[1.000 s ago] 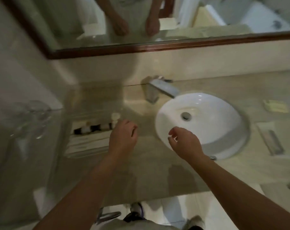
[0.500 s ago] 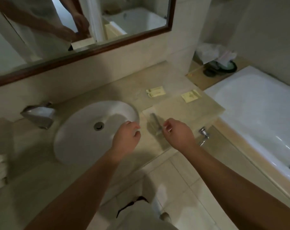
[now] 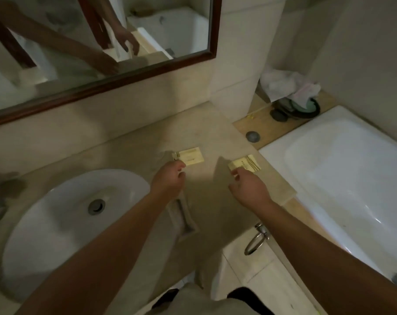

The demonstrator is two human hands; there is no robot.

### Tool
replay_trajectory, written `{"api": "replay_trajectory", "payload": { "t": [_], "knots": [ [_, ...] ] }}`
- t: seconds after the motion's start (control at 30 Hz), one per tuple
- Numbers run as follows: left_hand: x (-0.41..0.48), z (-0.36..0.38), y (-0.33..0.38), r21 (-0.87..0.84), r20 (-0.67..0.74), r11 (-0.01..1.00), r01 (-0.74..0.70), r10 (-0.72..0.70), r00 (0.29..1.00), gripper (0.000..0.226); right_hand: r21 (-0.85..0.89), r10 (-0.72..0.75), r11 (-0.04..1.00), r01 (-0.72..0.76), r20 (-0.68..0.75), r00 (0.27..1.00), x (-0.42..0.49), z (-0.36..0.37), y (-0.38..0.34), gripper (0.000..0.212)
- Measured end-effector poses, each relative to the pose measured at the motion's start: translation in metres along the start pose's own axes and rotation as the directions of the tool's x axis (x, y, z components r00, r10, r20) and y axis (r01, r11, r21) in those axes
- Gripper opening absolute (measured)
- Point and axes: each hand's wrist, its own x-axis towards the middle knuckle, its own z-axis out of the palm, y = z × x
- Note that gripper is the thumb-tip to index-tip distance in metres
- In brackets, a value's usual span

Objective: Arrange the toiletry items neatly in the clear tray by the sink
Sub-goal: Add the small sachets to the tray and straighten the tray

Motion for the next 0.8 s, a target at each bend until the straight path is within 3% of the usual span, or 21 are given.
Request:
{"api": "replay_trajectory", "payload": {
  "t": [0.17,0.3,0.43,0.57,0.7,0.8],
  "knots": [
    [0.056,0.012,-0.001,0.155,0.006,0.982,0.11,-0.113,0.994,0.033,-0.183,-0.079,0.978,0.099,0.116,0.99,0.059,-0.015,0.028,0.052],
    [0.098,0.019,0.001,0.27,-0.006,0.947,0.174,-0.179,0.984,0.046,-0.433,-0.222,0.853,0.291,0.203,0.954,0.107,-0.021,0.042,0.061],
    [0.114,0.032,-0.004,0.355,0.034,0.893,0.276,-0.308,0.951,0.06,-0.464,-0.29,0.785,0.41,0.311,0.905,0.137,-0.017,0.055,0.054],
    [0.121,0.038,-0.01,0.352,0.038,0.86,0.37,-0.408,0.912,0.044,-0.494,-0.378,0.711,0.5,0.331,0.865,0.155,-0.018,0.06,0.045],
    [0.111,0.039,0.008,0.15,-0.04,0.88,0.451,-0.45,0.892,0.023,-0.371,-0.394,0.755,0.541,0.403,0.826,0.165,-0.022,0.046,0.036],
    [0.088,0.027,0.027,-0.018,-0.156,0.874,0.485,-0.482,0.862,0.021,-0.026,-0.413,0.894,0.448,0.343,0.844,0.158,-0.024,0.02,0.025]
  ]
}}
